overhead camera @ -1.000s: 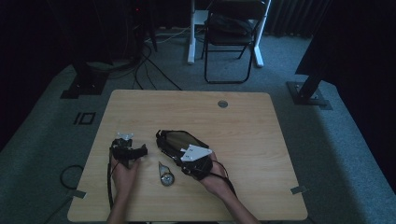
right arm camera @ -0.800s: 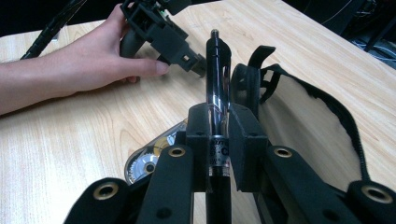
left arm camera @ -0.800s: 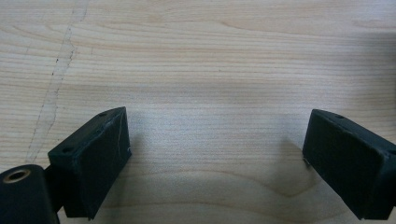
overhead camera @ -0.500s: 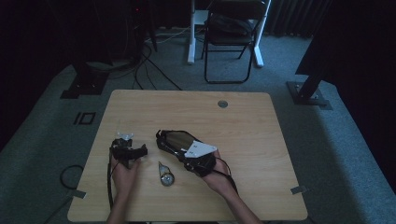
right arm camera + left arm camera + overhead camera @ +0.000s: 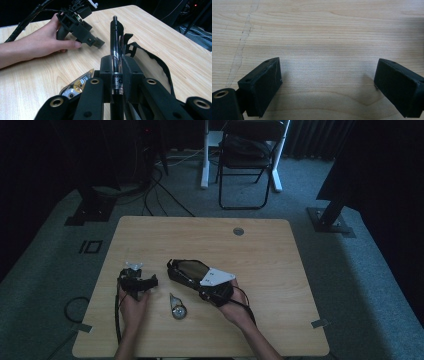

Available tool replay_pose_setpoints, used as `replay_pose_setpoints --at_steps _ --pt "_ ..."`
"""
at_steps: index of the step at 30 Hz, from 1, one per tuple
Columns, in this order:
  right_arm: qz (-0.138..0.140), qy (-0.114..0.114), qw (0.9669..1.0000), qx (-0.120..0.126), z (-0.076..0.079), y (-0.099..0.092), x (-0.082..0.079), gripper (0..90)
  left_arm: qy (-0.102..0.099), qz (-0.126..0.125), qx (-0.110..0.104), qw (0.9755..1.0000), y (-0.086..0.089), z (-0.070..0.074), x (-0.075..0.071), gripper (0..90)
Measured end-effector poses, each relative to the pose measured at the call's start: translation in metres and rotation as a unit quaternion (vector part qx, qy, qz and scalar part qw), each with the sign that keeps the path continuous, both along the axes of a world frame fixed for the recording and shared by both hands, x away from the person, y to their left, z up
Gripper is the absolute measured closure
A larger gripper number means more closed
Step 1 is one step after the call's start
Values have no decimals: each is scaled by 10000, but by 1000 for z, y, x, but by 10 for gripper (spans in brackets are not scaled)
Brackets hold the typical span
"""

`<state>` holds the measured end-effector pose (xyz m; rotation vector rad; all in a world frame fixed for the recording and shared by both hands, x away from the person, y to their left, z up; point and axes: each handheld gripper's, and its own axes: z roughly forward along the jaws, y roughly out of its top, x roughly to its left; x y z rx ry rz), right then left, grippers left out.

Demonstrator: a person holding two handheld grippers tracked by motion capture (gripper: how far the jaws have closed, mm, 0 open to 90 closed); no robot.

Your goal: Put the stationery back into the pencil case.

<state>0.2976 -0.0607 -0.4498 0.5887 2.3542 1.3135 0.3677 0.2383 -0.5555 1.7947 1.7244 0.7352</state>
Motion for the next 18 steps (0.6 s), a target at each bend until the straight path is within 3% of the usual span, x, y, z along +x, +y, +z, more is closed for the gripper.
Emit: replay_pose_setpoints --at_steps 18 --pt "-104 -3 9999 33 3 -5 8 796 1 -1 1 10000 0 0 0 78"
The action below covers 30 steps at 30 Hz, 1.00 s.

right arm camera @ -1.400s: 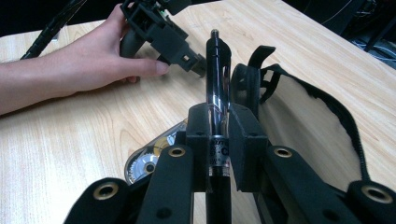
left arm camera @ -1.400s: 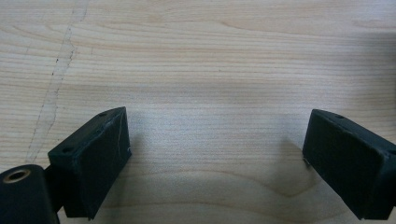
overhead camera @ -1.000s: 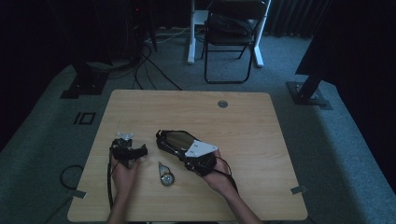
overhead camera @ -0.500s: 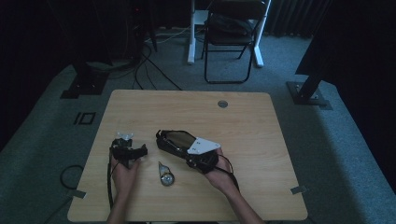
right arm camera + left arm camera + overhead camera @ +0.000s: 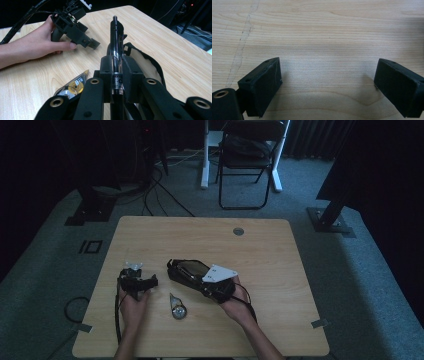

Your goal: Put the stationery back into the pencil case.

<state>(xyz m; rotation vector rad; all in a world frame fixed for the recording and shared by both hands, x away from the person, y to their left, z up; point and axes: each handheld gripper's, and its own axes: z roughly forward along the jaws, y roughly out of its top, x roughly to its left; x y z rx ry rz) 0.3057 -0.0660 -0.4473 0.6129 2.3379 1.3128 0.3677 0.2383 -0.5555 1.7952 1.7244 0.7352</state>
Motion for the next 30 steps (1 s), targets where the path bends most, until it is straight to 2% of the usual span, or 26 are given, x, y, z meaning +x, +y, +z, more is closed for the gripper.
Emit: replay_pose_setpoints --at_steps 30 --pt "-160 46 9998 84 2 -4 22 796 0 -1 0 10000 0 0 0 78"
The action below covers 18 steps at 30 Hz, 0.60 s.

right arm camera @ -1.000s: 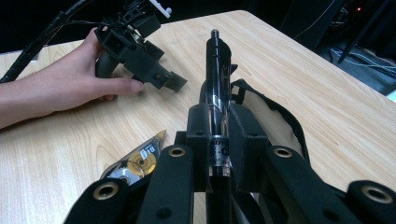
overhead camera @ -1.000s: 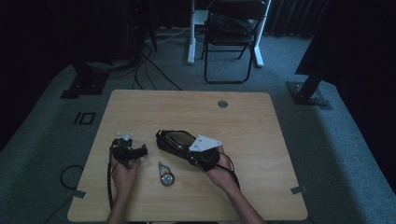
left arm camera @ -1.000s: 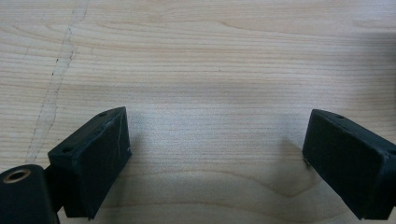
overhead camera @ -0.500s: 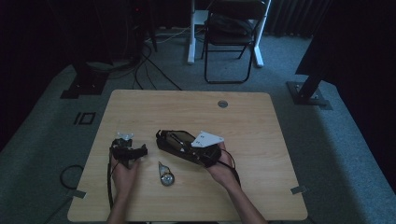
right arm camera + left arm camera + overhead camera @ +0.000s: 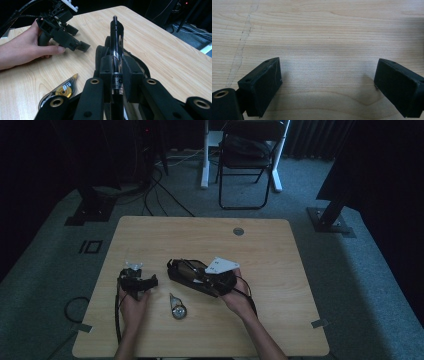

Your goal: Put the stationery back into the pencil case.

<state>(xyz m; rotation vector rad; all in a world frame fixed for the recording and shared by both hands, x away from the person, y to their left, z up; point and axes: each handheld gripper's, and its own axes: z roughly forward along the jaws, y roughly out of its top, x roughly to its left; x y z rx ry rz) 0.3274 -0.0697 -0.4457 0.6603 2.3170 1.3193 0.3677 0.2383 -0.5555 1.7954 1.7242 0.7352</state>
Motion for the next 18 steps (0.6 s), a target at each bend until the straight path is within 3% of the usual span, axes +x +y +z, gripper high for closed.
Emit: replay_pose_setpoints --at_steps 18 --pt "-56 29 9999 80 2 2 15 796 -1 1 -1 10000 0 0 0 78"
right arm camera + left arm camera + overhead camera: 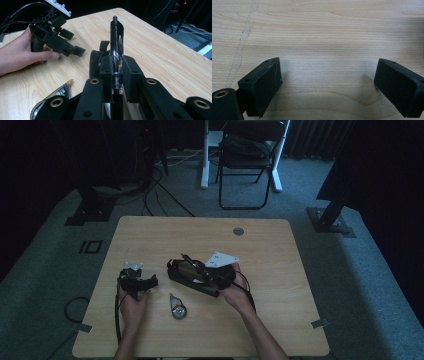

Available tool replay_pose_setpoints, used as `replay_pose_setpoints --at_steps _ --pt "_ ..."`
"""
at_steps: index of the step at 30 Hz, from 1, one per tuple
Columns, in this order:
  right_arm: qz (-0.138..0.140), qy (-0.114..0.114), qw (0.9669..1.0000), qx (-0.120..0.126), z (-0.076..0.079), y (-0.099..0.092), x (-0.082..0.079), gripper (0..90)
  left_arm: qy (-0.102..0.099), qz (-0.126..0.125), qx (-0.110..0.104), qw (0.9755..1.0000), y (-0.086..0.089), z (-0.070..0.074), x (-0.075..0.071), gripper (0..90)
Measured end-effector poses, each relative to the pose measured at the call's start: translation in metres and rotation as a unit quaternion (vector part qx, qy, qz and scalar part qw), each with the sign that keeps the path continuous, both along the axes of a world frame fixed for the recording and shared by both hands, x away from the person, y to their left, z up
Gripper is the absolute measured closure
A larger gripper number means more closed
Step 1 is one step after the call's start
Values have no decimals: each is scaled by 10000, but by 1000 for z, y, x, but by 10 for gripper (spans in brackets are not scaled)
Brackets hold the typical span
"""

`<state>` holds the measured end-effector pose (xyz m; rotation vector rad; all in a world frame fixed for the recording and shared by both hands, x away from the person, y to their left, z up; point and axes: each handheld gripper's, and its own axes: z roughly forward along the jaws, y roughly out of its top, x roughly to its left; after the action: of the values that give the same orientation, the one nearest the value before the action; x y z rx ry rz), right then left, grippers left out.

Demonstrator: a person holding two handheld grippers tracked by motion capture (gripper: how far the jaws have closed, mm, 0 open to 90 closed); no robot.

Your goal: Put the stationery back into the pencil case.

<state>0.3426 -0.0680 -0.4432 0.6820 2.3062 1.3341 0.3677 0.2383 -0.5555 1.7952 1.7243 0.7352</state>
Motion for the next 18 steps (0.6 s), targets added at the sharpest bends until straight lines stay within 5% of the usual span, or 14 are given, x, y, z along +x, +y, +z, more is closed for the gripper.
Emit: replay_pose_setpoints --at_steps 18 --pt "73 9 10000 -36 -3 10 10 796 -2 5 -3 10000 0 0 -1 78"
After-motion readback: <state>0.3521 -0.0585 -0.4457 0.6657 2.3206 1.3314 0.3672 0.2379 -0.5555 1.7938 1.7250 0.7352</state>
